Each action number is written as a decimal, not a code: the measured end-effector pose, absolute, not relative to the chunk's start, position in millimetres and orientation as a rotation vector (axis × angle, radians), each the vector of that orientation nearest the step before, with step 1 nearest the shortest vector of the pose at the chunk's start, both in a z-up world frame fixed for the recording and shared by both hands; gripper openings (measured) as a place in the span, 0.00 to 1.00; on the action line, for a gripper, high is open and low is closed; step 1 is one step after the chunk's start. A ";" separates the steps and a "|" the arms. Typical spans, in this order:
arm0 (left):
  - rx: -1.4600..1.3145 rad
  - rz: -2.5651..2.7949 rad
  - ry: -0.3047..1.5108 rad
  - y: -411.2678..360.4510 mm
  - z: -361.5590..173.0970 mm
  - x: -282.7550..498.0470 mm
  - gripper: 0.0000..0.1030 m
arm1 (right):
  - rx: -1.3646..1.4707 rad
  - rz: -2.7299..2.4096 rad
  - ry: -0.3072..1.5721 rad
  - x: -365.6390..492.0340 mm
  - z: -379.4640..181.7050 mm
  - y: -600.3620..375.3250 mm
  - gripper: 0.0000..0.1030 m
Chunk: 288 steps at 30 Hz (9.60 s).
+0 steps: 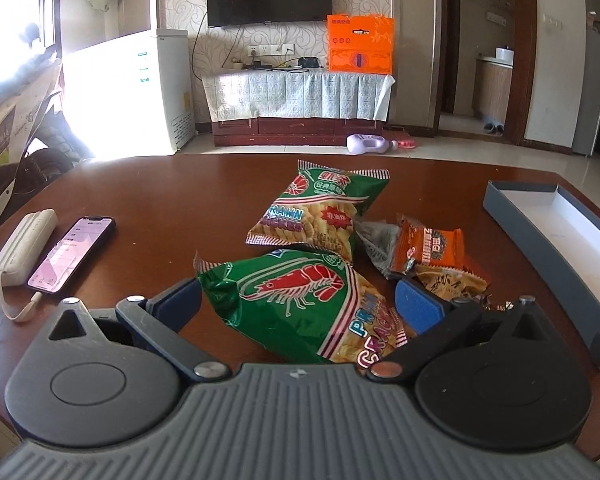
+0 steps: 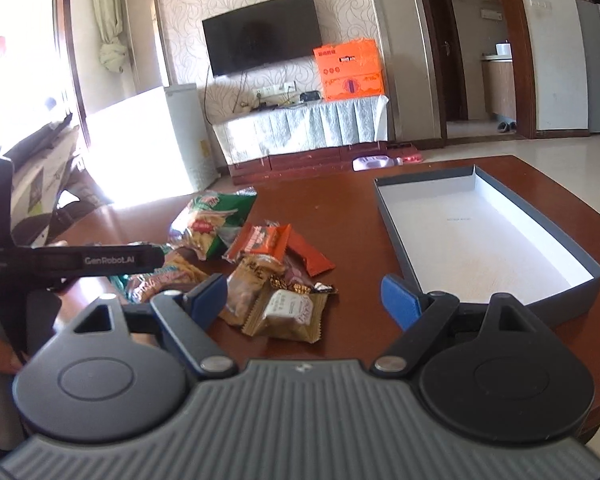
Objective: Organize snacks
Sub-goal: 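Grasp the green shrimp-chip bag with the left tool while the right tool grasps the gold pastry packet, then carry both packets over the grey box and open both tools to drop them, then return both tools to the snack pile, then grasp the clear peanut bag with the left tool while the right tool grasps a wrapped candy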
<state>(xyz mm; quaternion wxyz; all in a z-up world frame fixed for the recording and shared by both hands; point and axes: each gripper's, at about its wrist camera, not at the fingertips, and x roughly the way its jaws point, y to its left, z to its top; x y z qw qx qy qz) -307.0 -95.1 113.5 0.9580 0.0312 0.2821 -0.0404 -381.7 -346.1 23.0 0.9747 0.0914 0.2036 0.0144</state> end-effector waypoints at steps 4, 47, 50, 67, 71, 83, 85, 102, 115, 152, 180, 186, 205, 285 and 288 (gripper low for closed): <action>0.082 -0.080 0.597 -96.3 102.5 -296.0 1.00 | 0.150 0.036 0.440 -378.0 19.2 -338.9 0.83; 0.046 -0.109 0.709 -97.9 39.6 -235.7 1.00 | 0.167 0.020 0.708 -283.7 -20.7 -320.4 0.82; 0.045 -0.120 0.719 -98.4 37.9 -233.5 1.00 | 0.143 0.026 0.701 -282.5 -20.5 -316.7 0.69; 0.089 -0.243 0.648 -108.5 46.5 -247.6 0.77 | 0.083 0.043 0.658 -303.0 -8.9 -322.5 0.49; 0.127 -0.229 0.608 -111.7 50.5 -253.3 0.77 | 0.095 0.050 0.605 -310.3 2.5 -324.6 0.49; 0.184 -0.205 0.511 -129.4 71.6 -268.1 0.78 | 0.044 0.091 0.469 -324.0 38.7 -316.5 0.49; 0.197 -0.216 0.486 -136.9 76.2 -272.1 0.78 | 0.046 0.087 0.450 -324.3 44.9 -321.0 0.49; 0.235 -0.379 0.396 -242.2 88.1 -271.5 0.78 | 0.041 -0.079 0.409 -331.6 60.1 -406.9 0.44; 0.214 -0.506 0.400 -338.8 75.5 -245.2 0.78 | 0.082 -0.213 0.496 -329.2 26.8 -456.7 0.41; 0.292 -0.641 0.475 -366.0 32.8 -240.9 0.89 | 0.189 -0.306 0.498 -292.8 9.9 -498.6 0.41; 0.309 -0.640 0.392 -333.8 42.8 -312.0 0.96 | 0.317 -0.430 0.237 -360.9 35.5 -469.9 0.81; 0.284 -0.587 0.401 -315.4 46.7 -322.7 0.96 | 0.323 -0.416 0.282 -370.0 31.7 -466.6 0.81; 0.193 -0.344 0.538 -188.2 19.4 -292.2 0.97 | 0.241 -0.222 0.349 -349.2 27.6 -417.4 0.81; 0.080 -0.310 0.574 -176.5 35.7 -288.4 0.46 | 0.008 0.178 0.557 -321.1 26.0 -344.5 0.26; 0.089 -0.318 0.567 -182.4 36.8 -290.6 0.46 | 0.018 0.176 0.540 -324.3 29.7 -346.7 0.26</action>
